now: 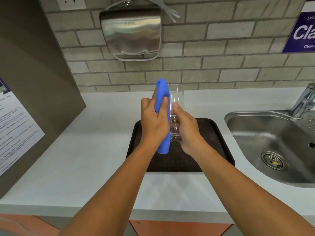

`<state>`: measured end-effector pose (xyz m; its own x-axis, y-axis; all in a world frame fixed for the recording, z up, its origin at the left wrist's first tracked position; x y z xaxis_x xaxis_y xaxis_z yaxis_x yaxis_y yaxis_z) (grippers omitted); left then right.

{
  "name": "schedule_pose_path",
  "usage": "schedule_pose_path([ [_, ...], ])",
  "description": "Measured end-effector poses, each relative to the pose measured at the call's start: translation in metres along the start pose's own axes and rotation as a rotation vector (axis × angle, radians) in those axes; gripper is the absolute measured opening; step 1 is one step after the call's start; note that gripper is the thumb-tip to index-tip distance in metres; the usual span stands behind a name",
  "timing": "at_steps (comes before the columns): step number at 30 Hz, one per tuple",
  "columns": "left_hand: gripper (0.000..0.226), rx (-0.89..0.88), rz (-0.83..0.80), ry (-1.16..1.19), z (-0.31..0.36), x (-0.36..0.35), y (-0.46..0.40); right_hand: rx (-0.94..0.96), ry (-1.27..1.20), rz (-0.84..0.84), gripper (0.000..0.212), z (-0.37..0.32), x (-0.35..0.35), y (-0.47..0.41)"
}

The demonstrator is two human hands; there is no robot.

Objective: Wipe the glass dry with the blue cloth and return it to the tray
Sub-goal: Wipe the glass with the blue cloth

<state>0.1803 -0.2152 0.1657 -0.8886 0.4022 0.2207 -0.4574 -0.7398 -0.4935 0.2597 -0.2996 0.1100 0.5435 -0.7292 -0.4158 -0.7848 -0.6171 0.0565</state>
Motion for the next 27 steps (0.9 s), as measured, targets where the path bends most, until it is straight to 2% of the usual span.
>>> schedule_pose_path([
  [2, 0.034, 0.263, -0.042, 0.087, -0.021, 0.001, -0.008, -0.039, -0.084, -0.045, 0.085, 0.003, -0.002, 0.002],
  [4, 0.041, 0.491, -0.118, 0.103, -0.037, -0.002, -0.007, -0.072, -0.13, -0.094, 0.077, 0.005, -0.004, 0.003],
  [5, 0.042, 0.54, -0.14, 0.114, -0.04, -0.003, -0.005, -0.085, -0.142, -0.109, 0.07, 0.007, -0.004, 0.004],
  [7, 0.037, 0.473, -0.126, 0.138, -0.034, -0.005, -0.003, -0.098, -0.157, -0.115, 0.061, 0.009, -0.003, 0.003],
  [10, 0.026, 0.086, -0.071, -0.015, -0.008, -0.004, 0.002, -0.075, -0.135, -0.107, 0.058, 0.008, -0.001, 0.001],
  [11, 0.025, 0.013, -0.076, -0.017, -0.003, -0.005, 0.004, -0.071, -0.147, -0.122, 0.059, 0.007, -0.002, 0.002],
  [12, 0.025, 0.037, -0.084, 0.012, -0.003, -0.005, 0.003, -0.077, -0.175, -0.145, 0.061, 0.007, -0.003, 0.003],
  [15, 0.037, 0.416, -0.138, 0.171, -0.023, -0.002, -0.002, -0.127, -0.246, -0.229, 0.064, 0.009, -0.005, 0.006],
  [16, 0.04, 0.486, -0.156, 0.188, -0.026, -0.002, 0.0, -0.137, -0.245, -0.241, 0.064, 0.01, -0.005, 0.008],
  [19, 0.041, 0.465, -0.18, 0.185, -0.029, -0.004, 0.002, -0.144, -0.241, -0.212, 0.067, 0.01, -0.006, 0.01],
  [22, 0.042, 0.463, -0.156, 0.214, -0.033, -0.004, 0.004, -0.08, -0.199, -0.1, 0.061, 0.007, 0.0, 0.005],
  [25, 0.04, 0.43, -0.096, 0.185, -0.035, 0.001, 0.005, 0.003, -0.038, 0.043, 0.054, 0.004, 0.01, 0.0],
  [27, 0.036, 0.389, -0.057, 0.128, -0.036, 0.003, 0.006, 0.001, 0.07, 0.037, 0.056, 0.005, 0.008, 0.002],
])
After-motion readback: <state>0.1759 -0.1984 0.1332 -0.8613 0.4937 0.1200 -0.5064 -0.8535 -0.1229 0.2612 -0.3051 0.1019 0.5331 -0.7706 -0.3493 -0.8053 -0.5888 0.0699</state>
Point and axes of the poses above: each hand's wrist, its own y-axis away from the middle knuckle, its own x-axis out of the back of the hand, z = x × y, the point moved 7 cm from there along -y, towards the middle knuckle, and after that the axes turned 7 degrees about -y, right-handed, at the moved point
